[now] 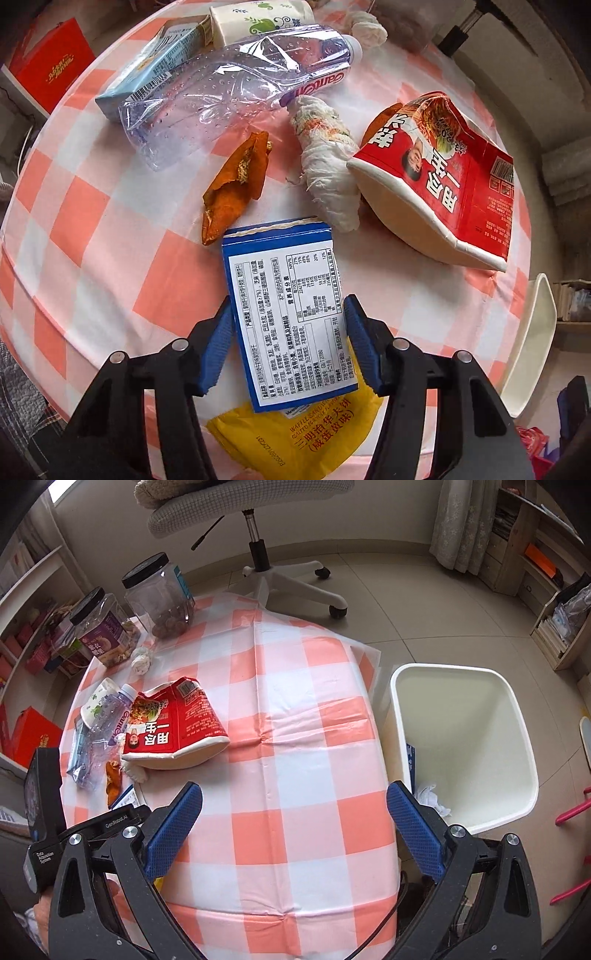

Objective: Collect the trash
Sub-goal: 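Return both tools to the table and grasp the blue-white snack box with left tool, then grasp the yellow snack packet with the right tool while left holds the snack box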

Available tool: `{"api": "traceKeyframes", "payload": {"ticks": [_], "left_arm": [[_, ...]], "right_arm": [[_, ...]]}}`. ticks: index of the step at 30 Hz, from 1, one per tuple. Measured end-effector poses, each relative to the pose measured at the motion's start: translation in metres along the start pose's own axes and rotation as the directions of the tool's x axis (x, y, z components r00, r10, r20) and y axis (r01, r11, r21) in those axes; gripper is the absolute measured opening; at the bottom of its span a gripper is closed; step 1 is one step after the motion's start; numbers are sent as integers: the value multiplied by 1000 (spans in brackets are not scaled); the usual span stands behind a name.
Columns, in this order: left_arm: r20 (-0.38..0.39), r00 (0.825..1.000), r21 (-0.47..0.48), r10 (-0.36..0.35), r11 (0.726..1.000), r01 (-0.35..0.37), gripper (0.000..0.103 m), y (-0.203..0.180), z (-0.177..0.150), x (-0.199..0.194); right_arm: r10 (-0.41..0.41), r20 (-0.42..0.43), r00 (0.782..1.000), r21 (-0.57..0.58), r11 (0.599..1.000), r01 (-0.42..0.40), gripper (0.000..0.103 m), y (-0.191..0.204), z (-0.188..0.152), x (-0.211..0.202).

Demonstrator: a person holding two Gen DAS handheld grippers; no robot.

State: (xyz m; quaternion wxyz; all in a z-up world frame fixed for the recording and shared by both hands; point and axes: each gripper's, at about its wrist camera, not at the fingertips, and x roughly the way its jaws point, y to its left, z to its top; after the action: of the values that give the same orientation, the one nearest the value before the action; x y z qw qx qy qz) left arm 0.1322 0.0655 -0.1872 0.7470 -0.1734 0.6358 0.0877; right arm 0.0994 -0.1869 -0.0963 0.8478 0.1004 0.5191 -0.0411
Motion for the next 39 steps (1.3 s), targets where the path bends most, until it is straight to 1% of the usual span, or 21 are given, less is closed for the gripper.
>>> {"api": "traceKeyframes", "payload": {"ticks": [2,5,7,9,11,13,16,18,21,22,23,24,25,26,27,29,31,32,36,39], "left_arm": [[50,999,22,13,1000,-14,56,5,-3,-14],[113,993,47,-21,999,16,56,16,-10,-43],[160,987,61,-34,998,25,56,25,-15,-65],[211,977,82,-24,997,7,56,35,-21,-83],[249,968,98,-9,995,-16,56,44,-25,-96],[272,962,97,-3,995,-25,57,52,-27,-108],[286,958,80,-22,997,-1,57,64,-20,-122],[301,953,68,-26,998,6,57,68,-20,-127],[327,945,62,-15,998,-6,57,76,-20,-134],[333,943,63,-6,998,-16,57,78,-20,-135],[336,942,62,-1,998,-22,57,80,-20,-135],[335,942,62,0,998,-22,57,82,-19,-135],[333,943,61,-2,998,-19,57,84,-18,-135],[332,943,59,-4,998,-17,57,86,-18,-136],[334,942,61,-3,998,-18,57,88,-17,-136],[345,939,74,10,997,-38,57,88,-18,-138],[358,933,88,21,994,-57,57,86,-18,-139],[364,931,94,20,994,-58,57,84,-19,-140],[380,925,108,-2,993,-42,57,80,-20,-144],[401,916,117,-10,992,-41,57,75,-22,-147]], "right_arm": [[28,-35,999,-11,1000,-28,96,11,-7,6],[72,-88,994,-45,996,-77,96,33,-21,13],[105,-139,985,-61,992,-114,96,49,-32,21],[121,-187,975,-75,988,-137,95,65,-45,30],[119,-230,966,-93,985,-143,92,82,-59,41],[108,-261,959,-113,984,-141,89,96,-72,51],[73,-256,964,-147,983,-113,88,117,-84,58],[65,-254,965,-162,981,-108,88,131,-89,62],[55,-277,959,-163,981,-103,89,146,-97,71],[46,-285,957,-166,981,-96,87,150,-101,76],[40,-290,956,-170,981,-93,78,154,-103,79],[22,-283,959,-185,980,-77,73,157,-106,82],[1,-251,968,-209,976,-56,62,161,-107,80],[13,-231,973,-228,971,-67,44,164,-106,77],[36,-238,971,-234,968,-93,42,166,-105,76],[65,-240,969,-237,964,-123,23,167,-100,73],[105,-243,964,-228,960,-162,20,167,-93,69],[121,-230,966,-228,958,-174,20,167,-88,65],[165,-135,977,-253,947,-195,19,166,-69,39],[181,-51,982,-275,943,-188,19,163,-58,19]]}}
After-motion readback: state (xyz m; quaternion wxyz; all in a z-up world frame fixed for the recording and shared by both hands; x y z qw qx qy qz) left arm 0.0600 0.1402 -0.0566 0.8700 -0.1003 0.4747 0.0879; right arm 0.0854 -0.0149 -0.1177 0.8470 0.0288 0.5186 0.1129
